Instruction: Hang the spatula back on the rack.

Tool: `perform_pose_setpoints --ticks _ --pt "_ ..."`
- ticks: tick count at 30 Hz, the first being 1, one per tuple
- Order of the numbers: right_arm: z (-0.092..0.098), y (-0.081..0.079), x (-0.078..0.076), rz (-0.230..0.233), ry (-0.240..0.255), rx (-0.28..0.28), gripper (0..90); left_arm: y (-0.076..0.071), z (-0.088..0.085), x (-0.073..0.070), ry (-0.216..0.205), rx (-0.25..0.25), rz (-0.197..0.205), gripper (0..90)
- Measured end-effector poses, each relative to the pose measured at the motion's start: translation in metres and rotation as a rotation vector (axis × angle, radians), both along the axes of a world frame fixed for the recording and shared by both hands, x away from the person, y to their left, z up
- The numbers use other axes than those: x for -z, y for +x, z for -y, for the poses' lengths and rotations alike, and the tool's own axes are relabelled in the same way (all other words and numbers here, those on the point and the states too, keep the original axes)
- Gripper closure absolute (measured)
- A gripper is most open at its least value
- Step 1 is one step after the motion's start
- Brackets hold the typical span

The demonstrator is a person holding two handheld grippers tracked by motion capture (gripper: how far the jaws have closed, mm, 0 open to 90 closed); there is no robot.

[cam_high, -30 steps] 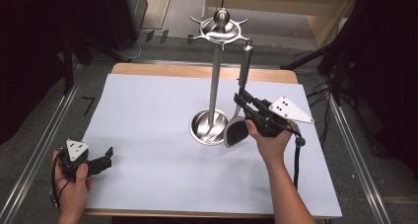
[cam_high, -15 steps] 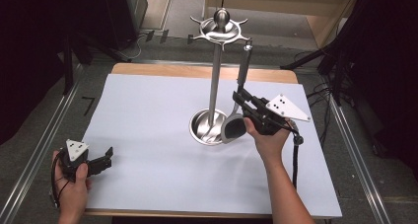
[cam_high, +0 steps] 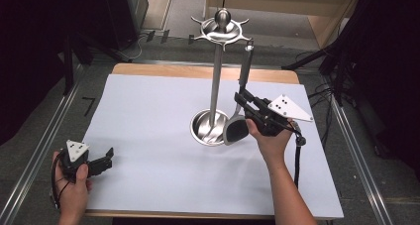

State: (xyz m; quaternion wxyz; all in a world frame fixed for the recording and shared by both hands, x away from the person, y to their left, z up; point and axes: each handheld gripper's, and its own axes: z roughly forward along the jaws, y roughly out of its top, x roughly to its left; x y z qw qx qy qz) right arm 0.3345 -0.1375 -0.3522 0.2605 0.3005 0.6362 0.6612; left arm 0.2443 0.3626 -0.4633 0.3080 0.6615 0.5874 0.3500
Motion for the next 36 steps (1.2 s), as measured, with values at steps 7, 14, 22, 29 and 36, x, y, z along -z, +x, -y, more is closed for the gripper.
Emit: perform_pose_setpoints --ticks 7,14,22,29,36 --pt "0.005 -0.001 -0.003 -0.003 0.019 0.008 65.1 0.0 0.0 0.0 0.0 0.0 0.0 7.5" --pt "0.017 -0.002 -0.002 -0.03 0.033 0.023 49.1 0.0 0.0 0.0 0.0 0.0 0.001 7.5" --pt "0.04 -0.002 0.006 -0.062 0.018 0.095 33.4 0.0 0.0 0.0 0.002 -0.001 0.001 7.5" --pt "0.055 -0.005 0.015 -0.118 -0.026 0.18 13.4 0.0 0.0 0.0 0.004 -0.001 0.0 7.5" --pt "0.077 -0.01 0.034 -0.191 -0.063 0.256 7.3 0.0 0.0 0.0 0.004 0.0 -0.001 7.5"
